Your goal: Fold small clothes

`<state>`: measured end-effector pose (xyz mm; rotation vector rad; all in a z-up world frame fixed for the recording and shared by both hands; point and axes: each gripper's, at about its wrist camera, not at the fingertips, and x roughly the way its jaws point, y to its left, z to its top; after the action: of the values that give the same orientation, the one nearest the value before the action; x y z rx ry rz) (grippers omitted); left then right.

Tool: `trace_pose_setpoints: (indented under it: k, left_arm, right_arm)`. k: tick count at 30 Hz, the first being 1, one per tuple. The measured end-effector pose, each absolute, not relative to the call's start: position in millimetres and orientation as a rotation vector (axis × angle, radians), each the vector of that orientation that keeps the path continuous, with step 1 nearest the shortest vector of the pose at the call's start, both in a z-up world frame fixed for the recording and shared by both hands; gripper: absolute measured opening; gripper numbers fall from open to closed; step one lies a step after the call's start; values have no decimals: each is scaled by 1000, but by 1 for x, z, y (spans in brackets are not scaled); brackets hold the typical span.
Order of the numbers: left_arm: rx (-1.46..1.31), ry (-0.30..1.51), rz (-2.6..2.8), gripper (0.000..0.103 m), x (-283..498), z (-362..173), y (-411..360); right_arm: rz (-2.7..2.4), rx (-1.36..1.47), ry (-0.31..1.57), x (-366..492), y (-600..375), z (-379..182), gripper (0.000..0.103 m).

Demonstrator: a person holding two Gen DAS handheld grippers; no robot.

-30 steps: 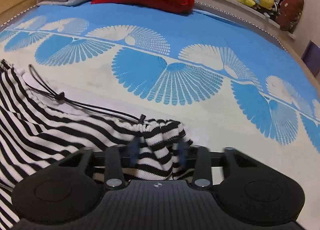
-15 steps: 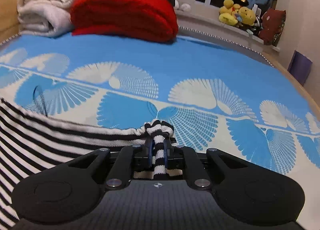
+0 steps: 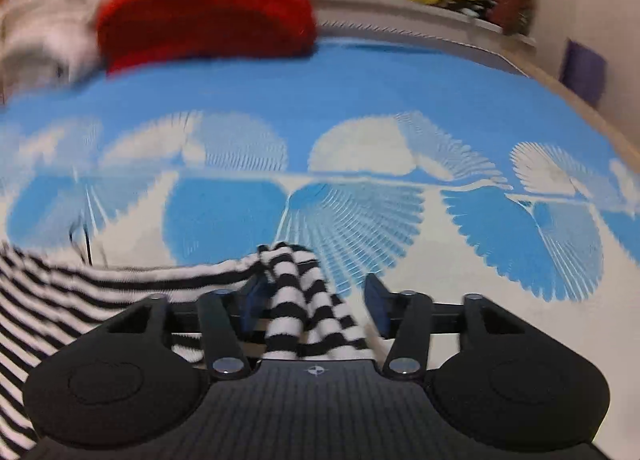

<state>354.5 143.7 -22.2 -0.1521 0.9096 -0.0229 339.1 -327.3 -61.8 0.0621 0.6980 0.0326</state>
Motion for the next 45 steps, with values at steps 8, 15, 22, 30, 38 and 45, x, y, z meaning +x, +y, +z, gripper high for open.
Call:
trace_pose_setpoints:
  k: [8,15,22,30,38,45]
  left_arm:
    - [-376,932,-46,57,342,-16,181]
    - [-236,955,-156,57,348,-27,148]
    - [-96,915,-7,1,355,-37,142]
    - [-68,965,-29,30,355,-43,137]
    - [-106,918,-30,2,353,-38,136]
    - [-179,1014,53,17,327,-13,155]
  right_arm:
    - [72,178,772,324,-369,-71,59]
    - [72,351,644,320,-386,-52,59]
    - [144,255,783,329,-384,-69,59]
    - [192,67,805,330,-349,-80,1]
    - [28,175,827,339,-369,-86,3]
    - [36,223,864,305,-364,-57,44]
